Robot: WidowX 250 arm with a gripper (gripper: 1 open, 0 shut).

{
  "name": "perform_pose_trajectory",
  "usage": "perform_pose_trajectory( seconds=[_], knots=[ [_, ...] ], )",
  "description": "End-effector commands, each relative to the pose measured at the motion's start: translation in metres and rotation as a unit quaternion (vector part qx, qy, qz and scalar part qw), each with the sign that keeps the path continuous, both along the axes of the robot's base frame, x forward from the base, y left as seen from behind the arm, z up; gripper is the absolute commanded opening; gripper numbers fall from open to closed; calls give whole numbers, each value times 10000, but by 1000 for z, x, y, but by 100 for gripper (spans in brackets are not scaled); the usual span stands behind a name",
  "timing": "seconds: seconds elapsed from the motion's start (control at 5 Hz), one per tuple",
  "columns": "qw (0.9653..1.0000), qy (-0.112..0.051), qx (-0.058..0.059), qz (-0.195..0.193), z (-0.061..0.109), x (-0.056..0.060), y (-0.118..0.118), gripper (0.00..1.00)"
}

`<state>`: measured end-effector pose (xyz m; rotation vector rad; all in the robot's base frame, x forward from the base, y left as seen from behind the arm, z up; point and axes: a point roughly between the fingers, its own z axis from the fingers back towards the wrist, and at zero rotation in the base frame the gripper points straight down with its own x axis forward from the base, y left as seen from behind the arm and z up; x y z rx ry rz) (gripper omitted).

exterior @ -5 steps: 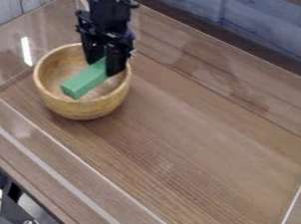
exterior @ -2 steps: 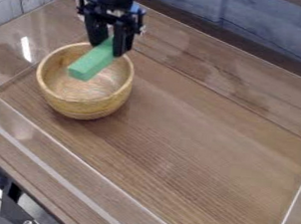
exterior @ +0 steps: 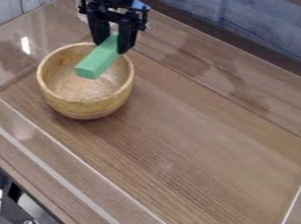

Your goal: Move green stick from inside the wooden bowl to the table next to it

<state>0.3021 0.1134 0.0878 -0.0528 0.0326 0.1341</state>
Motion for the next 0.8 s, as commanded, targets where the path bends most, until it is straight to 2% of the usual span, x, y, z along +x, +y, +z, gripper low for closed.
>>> perform_pose_trajectory(
  seconds=[0.0, 0.4, 0.6],
  knots=[
    [9998, -208, 72, -17, 8, 2, 8, 0],
    [9996, -175, 56, 218, 28, 10, -1, 0],
    [9997, -161, 48, 186, 28, 8, -8, 0]
  ],
)
